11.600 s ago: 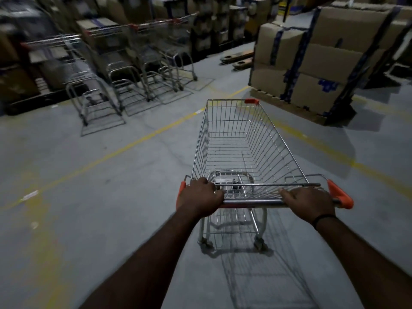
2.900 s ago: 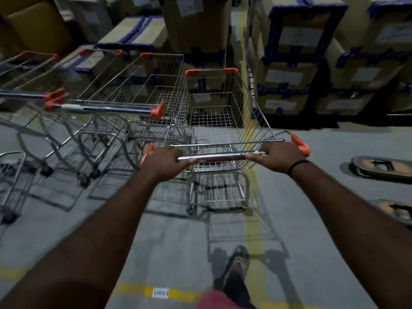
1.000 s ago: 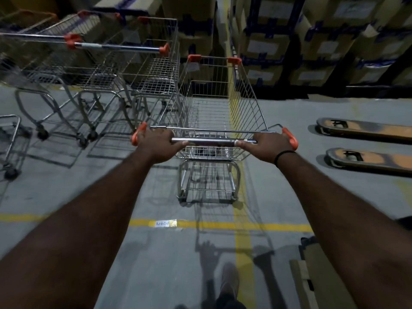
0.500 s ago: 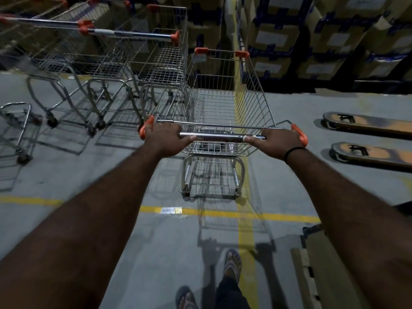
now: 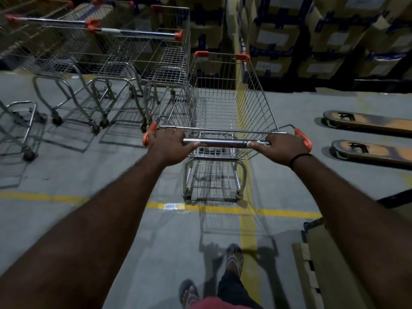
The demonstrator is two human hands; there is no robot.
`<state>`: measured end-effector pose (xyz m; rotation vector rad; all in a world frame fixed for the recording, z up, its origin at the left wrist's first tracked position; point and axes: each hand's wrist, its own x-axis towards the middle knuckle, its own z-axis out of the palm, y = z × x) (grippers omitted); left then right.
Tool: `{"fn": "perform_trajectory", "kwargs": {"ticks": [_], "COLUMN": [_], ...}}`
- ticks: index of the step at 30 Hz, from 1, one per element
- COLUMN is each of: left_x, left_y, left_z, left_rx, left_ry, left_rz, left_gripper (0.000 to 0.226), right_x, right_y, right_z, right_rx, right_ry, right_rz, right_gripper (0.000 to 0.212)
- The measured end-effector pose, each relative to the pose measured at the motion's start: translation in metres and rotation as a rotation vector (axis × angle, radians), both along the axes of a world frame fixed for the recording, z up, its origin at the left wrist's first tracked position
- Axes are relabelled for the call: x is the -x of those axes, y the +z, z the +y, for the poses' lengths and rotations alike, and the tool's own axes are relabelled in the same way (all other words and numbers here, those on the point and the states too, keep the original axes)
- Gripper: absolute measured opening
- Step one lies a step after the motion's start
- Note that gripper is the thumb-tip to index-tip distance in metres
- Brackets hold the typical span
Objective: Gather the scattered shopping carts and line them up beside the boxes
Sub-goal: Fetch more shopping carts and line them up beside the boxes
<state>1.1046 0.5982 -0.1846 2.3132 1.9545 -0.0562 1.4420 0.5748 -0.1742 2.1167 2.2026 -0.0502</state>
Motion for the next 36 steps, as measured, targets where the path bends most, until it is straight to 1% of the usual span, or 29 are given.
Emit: {"fn": "perform_trajectory", "kwargs": {"ticks": [1, 3, 8, 15, 18, 21, 24, 28, 36], "left_x": [0.002, 0.004, 0.008, 0.012, 0.013, 0.015, 0.019, 0.020, 0.018], "left_y": [-0.001, -0.002, -0.002, -0.005, -0.002, 0.000, -0.002, -0.005, -0.001], "left_z": [-0.003, -0.008, -0.018, -0.035, -0.042, -0.047, -0.048, -0.051, -0.061], "left_rx": [-0.002, -0.005, 0.003, 0.006, -0.008, -0.024, -0.017, -0.009, 0.002], "left_ry": [0.000, -0.001, -0.001, 0.018, 0.013, 0.004, -0.006, -0.007, 0.008], "left_rz": [-0.002, -0.001, -0.008, -0.046, -0.056, -0.064, -0.060, -0.042, -0.054], "left_gripper": [0.082, 0.086, 0.080, 0.085, 0.077, 0.072, 0.074, 0.083, 0.076], "right_x": [0.001, 0.003, 0.006, 0.008, 0.010, 0.015, 0.018, 0.018, 0.018], "right_y": [0.000, -0.001, -0.004, -0.007, -0.007, -0.006, -0.005, -0.002, -0.002], "right_z": [-0.004, -0.011, -0.023, -0.036, -0.042, -0.049, -0.055, -0.060, -0.064], "right_rx": [-0.006, -0.014, -0.028, -0.027, -0.034, -0.014, -0.013, -0.013, -0.008], "right_ry": [0.005, 0.001, 0.004, 0.002, -0.008, -0.013, -0.016, -0.021, -0.024], "right_rz": [0.001, -0.001, 0.003, 0.016, 0.020, 0.019, 0.032, 0.021, 0.014], "right_gripper": [0.076, 0.079, 0.078, 0.087, 0.095, 0.089, 0.084, 0.085, 0.086]}}
